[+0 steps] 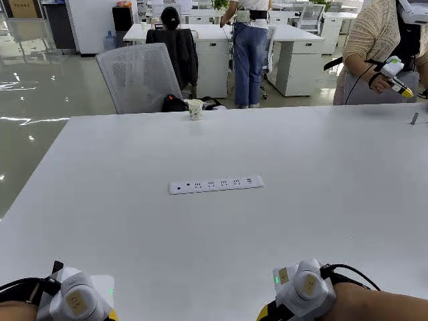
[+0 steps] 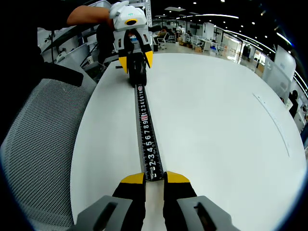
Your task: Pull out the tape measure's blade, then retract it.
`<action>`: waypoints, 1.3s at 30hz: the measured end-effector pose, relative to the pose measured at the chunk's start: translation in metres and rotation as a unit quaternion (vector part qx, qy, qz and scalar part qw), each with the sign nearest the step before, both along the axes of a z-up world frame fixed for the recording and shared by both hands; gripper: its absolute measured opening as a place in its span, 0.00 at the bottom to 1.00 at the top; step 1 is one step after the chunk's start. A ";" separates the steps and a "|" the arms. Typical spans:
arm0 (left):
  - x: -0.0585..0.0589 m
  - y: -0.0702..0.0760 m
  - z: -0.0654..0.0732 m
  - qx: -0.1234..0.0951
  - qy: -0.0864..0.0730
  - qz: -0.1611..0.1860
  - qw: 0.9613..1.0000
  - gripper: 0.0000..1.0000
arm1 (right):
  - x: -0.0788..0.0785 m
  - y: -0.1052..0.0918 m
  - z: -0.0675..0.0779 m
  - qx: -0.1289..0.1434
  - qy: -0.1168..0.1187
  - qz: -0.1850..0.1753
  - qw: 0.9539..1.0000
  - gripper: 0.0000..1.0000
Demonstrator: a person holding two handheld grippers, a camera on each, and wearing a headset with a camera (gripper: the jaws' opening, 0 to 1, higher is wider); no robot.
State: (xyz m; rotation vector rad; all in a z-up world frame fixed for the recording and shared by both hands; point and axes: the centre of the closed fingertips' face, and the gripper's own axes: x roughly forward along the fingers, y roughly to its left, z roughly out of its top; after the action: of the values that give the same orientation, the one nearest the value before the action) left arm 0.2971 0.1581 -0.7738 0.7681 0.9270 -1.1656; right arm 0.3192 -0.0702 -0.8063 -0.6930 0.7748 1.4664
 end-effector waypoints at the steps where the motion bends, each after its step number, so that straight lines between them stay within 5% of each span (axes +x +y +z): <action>1: 0.000 0.000 0.000 0.000 0.000 -0.001 1.000 0.31 | 0.000 0.000 0.000 0.000 0.000 0.000 1.000 0.10; 39: 0.002 -0.002 0.001 -0.007 -0.001 0.000 1.000 0.31 | 0.002 -0.015 0.001 0.005 0.007 -0.023 1.000 0.11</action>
State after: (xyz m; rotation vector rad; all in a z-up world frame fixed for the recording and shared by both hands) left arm 0.2988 0.1562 -0.7733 0.7573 0.9155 -1.1690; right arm 0.3212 -0.0854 -0.8053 -0.6552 0.7891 1.4342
